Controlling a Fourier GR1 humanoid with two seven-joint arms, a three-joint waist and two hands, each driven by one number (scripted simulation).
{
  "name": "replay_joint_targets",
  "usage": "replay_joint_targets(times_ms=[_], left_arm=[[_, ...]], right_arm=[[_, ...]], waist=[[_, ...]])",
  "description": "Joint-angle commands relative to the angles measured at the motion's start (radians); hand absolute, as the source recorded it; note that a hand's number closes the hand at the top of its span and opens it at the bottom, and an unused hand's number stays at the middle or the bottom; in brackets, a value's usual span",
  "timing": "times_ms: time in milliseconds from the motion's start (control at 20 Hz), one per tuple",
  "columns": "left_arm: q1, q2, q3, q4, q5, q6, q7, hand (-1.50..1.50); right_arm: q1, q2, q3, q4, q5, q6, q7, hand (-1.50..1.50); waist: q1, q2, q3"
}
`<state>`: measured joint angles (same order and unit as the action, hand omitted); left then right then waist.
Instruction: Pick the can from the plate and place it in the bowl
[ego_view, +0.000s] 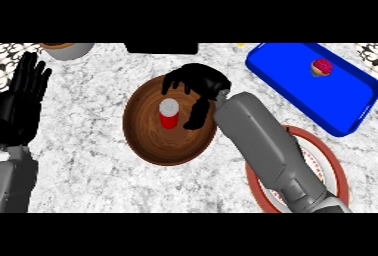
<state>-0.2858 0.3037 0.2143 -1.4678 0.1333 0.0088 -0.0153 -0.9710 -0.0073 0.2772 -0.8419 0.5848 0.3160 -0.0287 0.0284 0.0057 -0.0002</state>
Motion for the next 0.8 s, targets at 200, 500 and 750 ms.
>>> replay_joint_targets(times_ms=[200, 500, 750], left_arm=[[-0.042, 0.016, 0.004, 0.038, 0.003, -0.019, 0.007, 0.0], [0.019, -0.003, -0.001, -0.037, 0.005, -0.009, 0.013, 0.0], [0.02, 0.01, 0.011, -0.009, 0.002, -0.021, -0.007, 0.0]], right_arm=[[0.007, 0.007, 0.035, 0.078, -0.335, -0.161, -0.063, -1.5], [-0.067, -0.022, -0.178, 0.143, -0.381, -0.244, -0.147, -1.5], [-0.13, -0.095, -0.294, 0.295, -0.417, -0.281, -0.194, -1.5]], waist=[[0.023, 0.006, 0.0], [0.0, 0.0, 0.001], [0.005, 0.005, 0.0]])
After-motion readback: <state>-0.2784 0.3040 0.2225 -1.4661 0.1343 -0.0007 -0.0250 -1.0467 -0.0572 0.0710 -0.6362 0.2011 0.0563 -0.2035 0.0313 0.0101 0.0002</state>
